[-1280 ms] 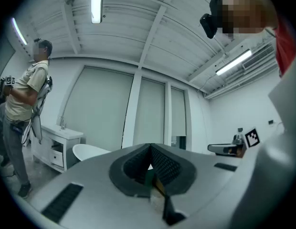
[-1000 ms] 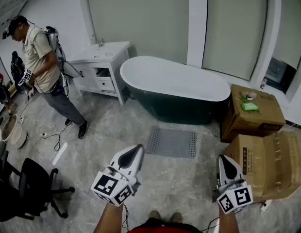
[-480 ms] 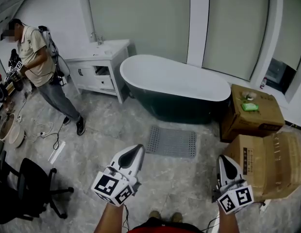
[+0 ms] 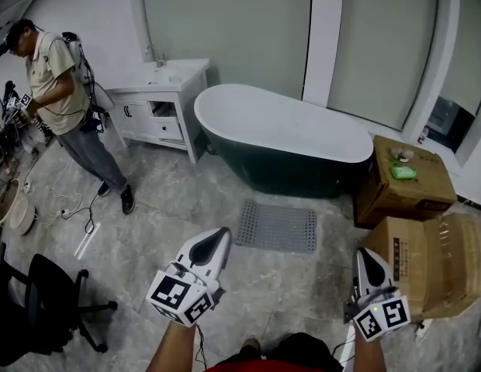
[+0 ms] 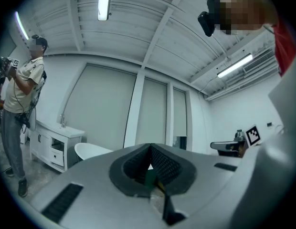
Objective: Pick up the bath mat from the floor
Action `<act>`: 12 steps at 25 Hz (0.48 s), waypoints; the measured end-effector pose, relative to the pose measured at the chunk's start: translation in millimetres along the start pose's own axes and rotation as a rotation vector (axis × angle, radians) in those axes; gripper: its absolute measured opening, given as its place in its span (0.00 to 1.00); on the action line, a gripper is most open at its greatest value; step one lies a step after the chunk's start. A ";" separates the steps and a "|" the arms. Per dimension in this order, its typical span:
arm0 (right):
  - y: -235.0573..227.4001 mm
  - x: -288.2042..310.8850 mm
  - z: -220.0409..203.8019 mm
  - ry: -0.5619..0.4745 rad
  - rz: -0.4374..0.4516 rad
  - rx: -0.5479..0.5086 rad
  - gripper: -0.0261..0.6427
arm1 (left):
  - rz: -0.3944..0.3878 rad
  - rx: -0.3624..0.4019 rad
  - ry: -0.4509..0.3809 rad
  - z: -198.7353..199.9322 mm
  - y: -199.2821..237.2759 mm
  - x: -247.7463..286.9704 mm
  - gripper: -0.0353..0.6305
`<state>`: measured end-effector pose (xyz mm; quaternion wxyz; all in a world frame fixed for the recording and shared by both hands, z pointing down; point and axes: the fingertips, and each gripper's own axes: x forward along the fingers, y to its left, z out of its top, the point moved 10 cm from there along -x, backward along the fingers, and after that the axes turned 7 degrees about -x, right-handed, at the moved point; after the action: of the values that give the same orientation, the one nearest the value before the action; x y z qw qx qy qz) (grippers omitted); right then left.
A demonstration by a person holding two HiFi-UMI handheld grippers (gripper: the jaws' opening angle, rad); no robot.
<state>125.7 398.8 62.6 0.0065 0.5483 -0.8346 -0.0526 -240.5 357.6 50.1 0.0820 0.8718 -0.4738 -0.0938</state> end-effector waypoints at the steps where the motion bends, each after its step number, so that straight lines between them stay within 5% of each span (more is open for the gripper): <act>1: -1.1 3.1 0.0 0.002 -0.001 -0.004 0.04 | 0.002 0.000 0.003 1.6 2.5 2.9 0.07; 12: -56.5 72.4 -25.7 -0.002 -0.004 -0.016 0.04 | 0.036 0.021 0.032 -7.9 37.4 79.0 0.07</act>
<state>150.3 308.2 79.4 0.0098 0.5500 -0.8330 -0.0602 -226.8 271.5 59.6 0.0822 0.8653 -0.4890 -0.0732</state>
